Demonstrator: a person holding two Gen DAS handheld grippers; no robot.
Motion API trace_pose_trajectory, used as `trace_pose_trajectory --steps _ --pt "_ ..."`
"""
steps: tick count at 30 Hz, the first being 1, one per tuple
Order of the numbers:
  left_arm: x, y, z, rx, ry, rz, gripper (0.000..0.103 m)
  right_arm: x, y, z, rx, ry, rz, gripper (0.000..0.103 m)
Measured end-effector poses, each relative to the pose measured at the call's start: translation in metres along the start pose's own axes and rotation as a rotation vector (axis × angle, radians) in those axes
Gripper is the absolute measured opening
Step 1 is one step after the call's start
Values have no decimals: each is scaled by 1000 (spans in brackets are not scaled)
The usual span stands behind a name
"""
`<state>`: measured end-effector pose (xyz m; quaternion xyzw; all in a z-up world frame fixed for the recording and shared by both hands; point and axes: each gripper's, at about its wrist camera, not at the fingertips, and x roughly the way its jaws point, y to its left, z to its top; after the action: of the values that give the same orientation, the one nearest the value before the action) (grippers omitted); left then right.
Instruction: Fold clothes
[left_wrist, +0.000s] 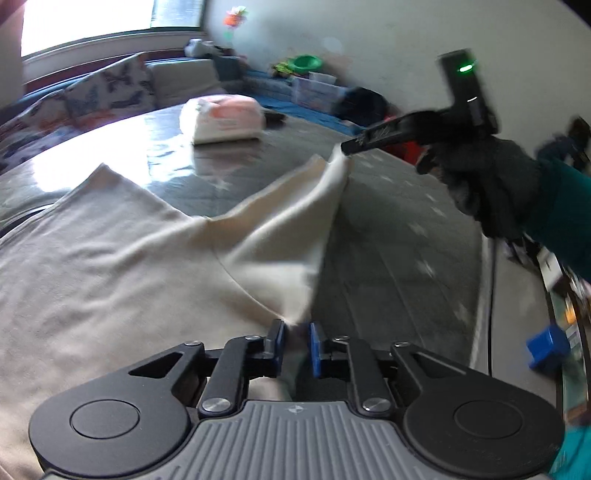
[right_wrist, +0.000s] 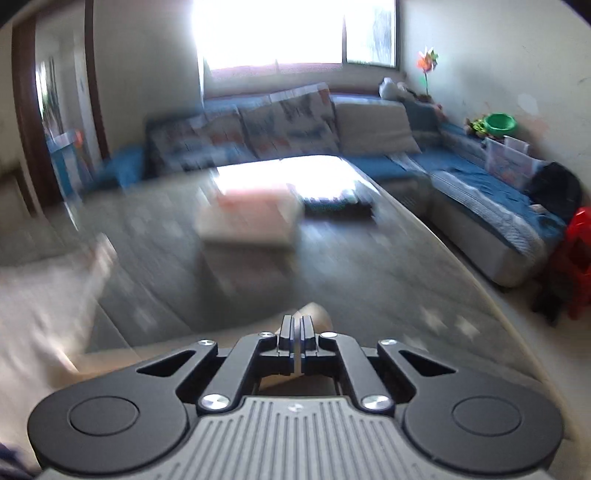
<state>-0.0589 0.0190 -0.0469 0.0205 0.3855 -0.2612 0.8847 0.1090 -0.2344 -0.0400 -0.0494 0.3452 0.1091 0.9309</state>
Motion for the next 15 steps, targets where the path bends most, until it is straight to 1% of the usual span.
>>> trace_pose_trajectory --steps 2,3,4,6,7,9,10,11,13,15 --pt "-5 -3 -4 31 7 -16 17 0 -3 -6 -22 2 -28 6" --pt "-8 -4 -6 46 10 -24 17 -2 -3 -9 -26 -6 -26 6" --pt "-11 -4 -7 52 10 -33 18 -5 -2 -9 -20 -19 2 6" --pt "-17 -2 -5 24 -10 -52 19 -7 5 -7 -14 -29 72 8" --pt "-20 -2 -3 13 -25 -54 21 -4 9 -7 -17 -20 99 12" --pt "-23 -2 2 -10 -52 -48 26 3 18 -7 -21 1 146 14" --pt "-22 0 4 -26 -57 -41 33 9 21 -7 -20 10 151 16" --pt "-20 2 7 -43 -63 -33 35 13 22 -7 -16 12 147 16" --pt "-16 5 8 -68 -61 -33 35 22 24 -6 -8 16 140 18" --pt "-10 5 7 -75 -43 -43 35 30 26 -5 -1 20 132 26"
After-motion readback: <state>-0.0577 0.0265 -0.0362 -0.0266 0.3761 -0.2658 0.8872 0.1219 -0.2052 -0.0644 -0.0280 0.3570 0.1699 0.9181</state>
